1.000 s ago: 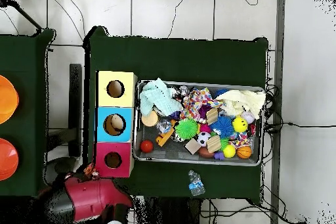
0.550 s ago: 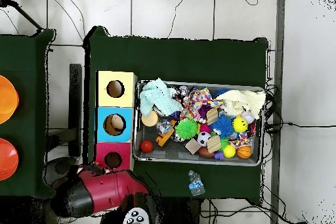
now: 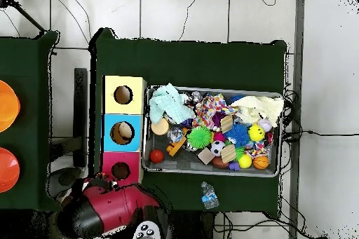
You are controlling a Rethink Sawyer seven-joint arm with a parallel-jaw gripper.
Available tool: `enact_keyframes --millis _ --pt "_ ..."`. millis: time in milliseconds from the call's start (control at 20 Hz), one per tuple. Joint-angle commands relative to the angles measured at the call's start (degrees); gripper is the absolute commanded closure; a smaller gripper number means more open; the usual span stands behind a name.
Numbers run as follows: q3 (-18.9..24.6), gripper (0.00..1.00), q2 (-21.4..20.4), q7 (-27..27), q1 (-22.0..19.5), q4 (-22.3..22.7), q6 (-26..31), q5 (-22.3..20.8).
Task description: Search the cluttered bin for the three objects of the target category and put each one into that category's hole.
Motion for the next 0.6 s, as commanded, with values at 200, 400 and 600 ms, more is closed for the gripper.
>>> enact_keyframes --millis 200,400,600 --pt "3.79 1.0 -4.33 4.07 -0.02 6.89 5.48 -1.11" --pt "4.8 1.0 -12.22 4.26 0.84 8.51 13.29 3.32" --pt "4.95 1.0 -16.09 4.63 1.7 8.78 17.87 6.12"
